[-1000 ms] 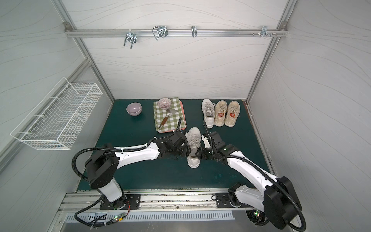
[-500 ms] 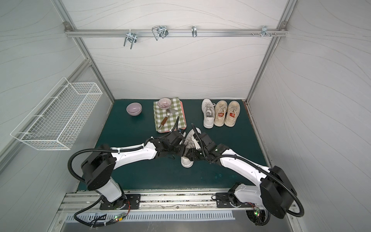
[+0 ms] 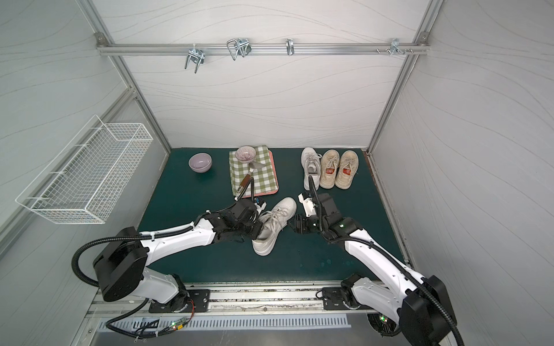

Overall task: Remove the insole from the shoe
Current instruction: Adjust the shoe at the center of the board.

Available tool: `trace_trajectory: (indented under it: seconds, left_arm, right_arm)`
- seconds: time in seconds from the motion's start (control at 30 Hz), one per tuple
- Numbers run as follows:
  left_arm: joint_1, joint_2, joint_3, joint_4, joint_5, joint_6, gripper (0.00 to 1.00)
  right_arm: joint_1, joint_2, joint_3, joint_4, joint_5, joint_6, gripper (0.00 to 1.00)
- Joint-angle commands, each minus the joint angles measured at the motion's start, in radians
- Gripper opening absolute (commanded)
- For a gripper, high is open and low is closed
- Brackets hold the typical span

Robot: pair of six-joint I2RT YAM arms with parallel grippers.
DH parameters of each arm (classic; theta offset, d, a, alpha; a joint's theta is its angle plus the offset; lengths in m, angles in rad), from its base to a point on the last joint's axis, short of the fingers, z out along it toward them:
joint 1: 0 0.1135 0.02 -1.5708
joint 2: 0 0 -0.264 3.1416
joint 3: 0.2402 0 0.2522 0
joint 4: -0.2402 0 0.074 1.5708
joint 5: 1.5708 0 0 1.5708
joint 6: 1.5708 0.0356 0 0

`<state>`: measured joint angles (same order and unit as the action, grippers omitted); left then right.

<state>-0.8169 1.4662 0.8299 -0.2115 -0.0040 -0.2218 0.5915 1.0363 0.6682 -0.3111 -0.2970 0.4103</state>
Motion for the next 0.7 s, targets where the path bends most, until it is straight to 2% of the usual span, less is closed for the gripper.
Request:
trace_trajectory:
  seconds: [0.0,0.3,0.5,0.67]
  left_arm:
    - [0.001,-0.027,-0.003,0.018,0.055,0.063,0.00]
    - [0.002,0.000,0.010,0.023,0.133,0.076,0.00]
    - [0.002,0.003,0.000,0.049,0.166,0.071,0.00]
    - [0.002,0.003,-0.004,0.056,0.170,0.072,0.00]
  right_arm:
    - [0.049,0.020,0.004,0.039,-0.013,-0.027,0.56]
    - [0.199,0.083,0.047,0.041,0.094,-0.027,0.43]
    - [0.206,0.155,0.151,-0.054,0.157,-0.060,0.39]
    - [0.207,0.193,0.187,-0.066,0.156,-0.071,0.39]
